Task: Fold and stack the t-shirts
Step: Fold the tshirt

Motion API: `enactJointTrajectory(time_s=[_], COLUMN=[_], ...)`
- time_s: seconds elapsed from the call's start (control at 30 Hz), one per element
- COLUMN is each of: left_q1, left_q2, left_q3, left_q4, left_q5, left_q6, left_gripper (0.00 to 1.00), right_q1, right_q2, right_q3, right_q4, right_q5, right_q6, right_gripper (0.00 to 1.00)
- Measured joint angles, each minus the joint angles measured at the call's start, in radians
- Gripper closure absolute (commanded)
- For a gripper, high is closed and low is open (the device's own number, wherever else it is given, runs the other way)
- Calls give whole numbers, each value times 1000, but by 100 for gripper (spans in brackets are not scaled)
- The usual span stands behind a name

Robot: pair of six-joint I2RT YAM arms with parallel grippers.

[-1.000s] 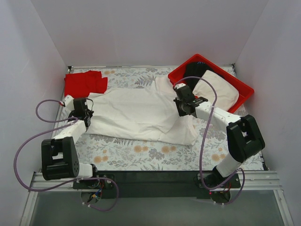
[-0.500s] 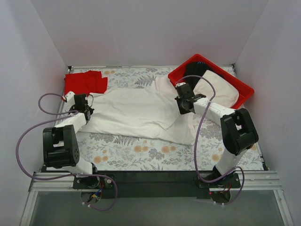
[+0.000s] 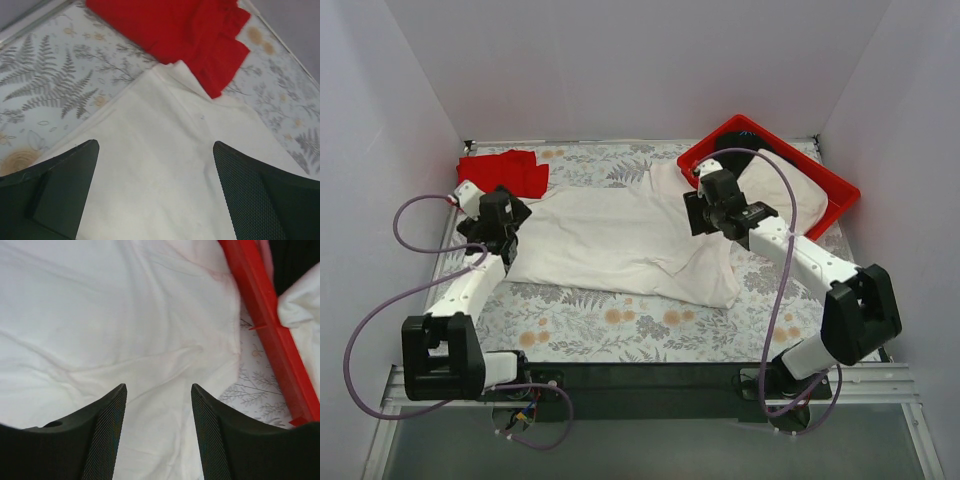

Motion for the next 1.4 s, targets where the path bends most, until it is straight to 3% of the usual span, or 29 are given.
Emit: enactJointTrajectory(time_s=[0.27,0.53,0.93,1.1,1.17,1.4], left_q1=[-325,-515,-609,-611,-611,-611], left_q2=[-71,22,127,131,136,140], left_q3=[-103,-131,-180,-195,-199,-223], left_q4=[47,107,149,154,159,174], left_q5=[-14,-6,-10,-14,-14,-20], left_q6=[-29,-76,-111,-120,-122,-135], left_gripper=[9,10,9,9,9,9], right_q1=[150,207,209,209,209,209], right_q2=[-61,18,127,134,142,143], right_q3=[-163,-182,-181,-181,-181,-167], right_q4=[68,90,111,112,111,98], right_q5=[-150,-181,-143,-138,-136,-121], right_q6=[39,63,67,74,77,77], right_gripper=[52,56,71,94,99,99])
